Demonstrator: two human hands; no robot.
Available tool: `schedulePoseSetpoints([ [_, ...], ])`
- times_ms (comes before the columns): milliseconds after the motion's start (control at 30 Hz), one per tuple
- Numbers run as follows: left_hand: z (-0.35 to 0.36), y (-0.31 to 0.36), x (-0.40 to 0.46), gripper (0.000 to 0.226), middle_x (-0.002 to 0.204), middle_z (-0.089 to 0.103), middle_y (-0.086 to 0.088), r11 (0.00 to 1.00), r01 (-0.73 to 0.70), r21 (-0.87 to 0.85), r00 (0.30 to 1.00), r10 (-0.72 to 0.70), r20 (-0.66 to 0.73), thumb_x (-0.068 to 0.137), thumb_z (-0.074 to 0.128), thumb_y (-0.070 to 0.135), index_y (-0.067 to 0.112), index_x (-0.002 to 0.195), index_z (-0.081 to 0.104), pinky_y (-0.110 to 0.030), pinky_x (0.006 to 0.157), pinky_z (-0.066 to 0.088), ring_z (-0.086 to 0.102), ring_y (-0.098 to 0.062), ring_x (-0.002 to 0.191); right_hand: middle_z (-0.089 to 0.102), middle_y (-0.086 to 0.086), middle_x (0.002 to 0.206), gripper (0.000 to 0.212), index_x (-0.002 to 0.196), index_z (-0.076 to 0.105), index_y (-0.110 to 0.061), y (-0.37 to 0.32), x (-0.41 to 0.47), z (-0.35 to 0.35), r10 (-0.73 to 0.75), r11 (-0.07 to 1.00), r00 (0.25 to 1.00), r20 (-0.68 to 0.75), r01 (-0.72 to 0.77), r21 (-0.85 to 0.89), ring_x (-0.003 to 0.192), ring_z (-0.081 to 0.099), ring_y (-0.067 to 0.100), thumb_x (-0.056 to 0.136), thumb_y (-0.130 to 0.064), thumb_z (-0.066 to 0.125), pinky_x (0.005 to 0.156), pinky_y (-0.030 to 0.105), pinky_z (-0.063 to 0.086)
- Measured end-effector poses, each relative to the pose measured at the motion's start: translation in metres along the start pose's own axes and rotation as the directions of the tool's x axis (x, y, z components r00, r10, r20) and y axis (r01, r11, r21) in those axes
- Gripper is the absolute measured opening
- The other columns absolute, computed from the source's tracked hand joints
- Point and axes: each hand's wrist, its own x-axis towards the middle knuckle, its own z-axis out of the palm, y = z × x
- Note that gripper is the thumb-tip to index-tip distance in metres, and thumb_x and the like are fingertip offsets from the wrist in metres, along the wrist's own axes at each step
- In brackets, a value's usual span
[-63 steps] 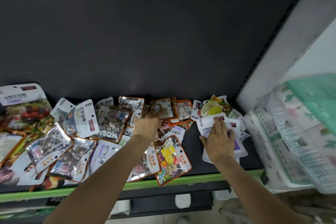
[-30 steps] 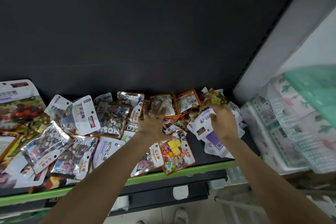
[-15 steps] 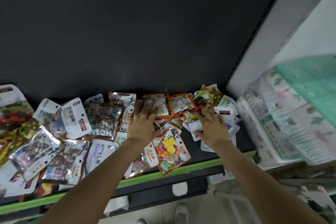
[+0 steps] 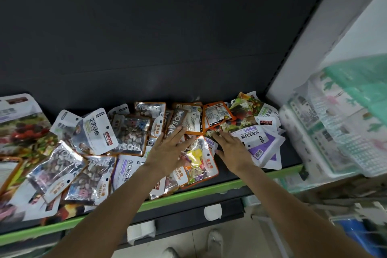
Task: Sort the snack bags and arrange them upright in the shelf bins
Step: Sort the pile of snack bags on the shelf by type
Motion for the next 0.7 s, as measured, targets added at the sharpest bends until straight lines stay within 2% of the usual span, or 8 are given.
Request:
schedulePoseSetpoints([
  [100,-0.003,-0.004,-0.007,0.071,0.156,-0.022,-0.001,0.998,-0.051,0.022,0.999,0.05,0.02,0.1,0.039,0.038,0.051,0.137,-0.02,-0.053,0.115,-0.004,-0.031,-0.014,0.135,0.02,0.0,0.156,0.063,0.15,0.018,-0.026,-0.01,0.0,-0.001,0.036,0.997,0.999,0.007,-0.036,0.064,0.143,0.019,0.021,0.097,-0.036,0.049,0.116,0.035,0.019],
  [167,-0.002,-0.002,-0.009,0.058,0.156,-0.023,-0.003,0.996,-0.073,0.045,0.997,0.071,0.035,0.103,0.031,0.035,0.054,0.143,-0.005,-0.058,0.115,-0.003,-0.031,-0.018,0.139,0.023,0.001,0.155,0.064,0.15,0.019,-0.025,-0.016,-0.002,0.0,0.074,0.99,0.997,0.003,-0.074,0.12,0.142,0.022,0.024,0.095,-0.035,0.052,0.115,0.037,0.023],
  [233,-0.001,-0.004,-0.009,0.046,0.158,-0.018,-0.002,0.995,-0.061,0.08,0.998,0.06,0.009,0.101,0.022,0.046,0.051,0.145,0.008,-0.061,0.113,-0.001,-0.026,-0.018,0.142,0.022,-0.002,0.156,0.066,0.15,0.019,-0.026,-0.018,-0.005,0.003,0.093,0.987,0.996,0.012,-0.094,0.131,0.141,0.023,0.026,0.095,-0.036,0.052,0.114,0.039,0.026],
  [267,-0.002,-0.007,-0.011,0.049,0.159,-0.015,-0.001,0.992,-0.058,0.11,0.998,0.059,-0.006,0.096,0.013,0.058,0.05,0.145,0.013,-0.063,0.112,-0.001,-0.025,-0.017,0.142,0.021,-0.003,0.156,0.067,0.151,0.018,-0.027,-0.019,-0.006,0.004,0.101,0.987,0.995,0.025,-0.103,0.121,0.141,0.024,0.027,0.095,-0.038,0.052,0.114,0.04,0.027],
  [333,0.0,-0.016,-0.015,0.087,0.159,-0.012,0.0,0.986,-0.066,0.155,0.997,0.07,-0.022,0.072,-0.013,0.081,0.047,0.144,0.021,-0.065,0.11,-0.002,-0.027,-0.014,0.14,0.021,-0.002,0.156,0.067,0.151,0.016,-0.026,-0.02,-0.01,0.006,0.116,0.988,0.992,0.04,-0.12,0.101,0.141,0.024,0.027,0.095,-0.041,0.05,0.113,0.039,0.025],
  [400,0.002,-0.024,-0.019,0.114,0.159,-0.013,0.0,0.983,-0.059,0.175,0.998,0.063,-0.016,0.051,-0.029,0.085,0.044,0.144,0.024,-0.066,0.109,-0.001,-0.032,-0.012,0.135,0.027,0.002,0.154,0.065,0.151,0.019,-0.024,-0.022,-0.012,0.007,0.141,0.98,0.99,0.024,-0.143,0.137,0.141,0.025,0.024,0.095,-0.039,0.051,0.111,0.038,0.028],
  [533,0.001,-0.024,-0.023,0.074,0.159,-0.015,-0.004,0.989,-0.024,0.146,1.0,0.022,0.018,0.084,0.017,0.076,0.036,0.147,0.022,-0.062,0.112,0.001,-0.027,-0.014,0.14,0.037,0.009,0.146,0.065,0.148,0.026,-0.018,-0.032,-0.01,0.012,0.222,0.92,0.975,-0.007,-0.207,0.333,0.137,0.032,0.026,0.093,-0.028,0.058,0.102,0.039,0.041],
  [700,0.002,-0.019,-0.024,0.067,0.159,-0.002,-0.013,0.994,-0.069,0.081,0.997,0.072,-0.029,0.092,0.037,0.061,0.025,0.145,0.018,-0.052,0.116,0.012,-0.011,-0.022,0.146,0.044,0.019,0.131,0.063,0.141,0.038,-0.012,-0.045,0.0,0.016,0.329,0.838,0.944,-0.032,-0.276,0.472,0.122,0.043,0.032,0.086,-0.018,0.068,0.09,0.028,0.038],
])
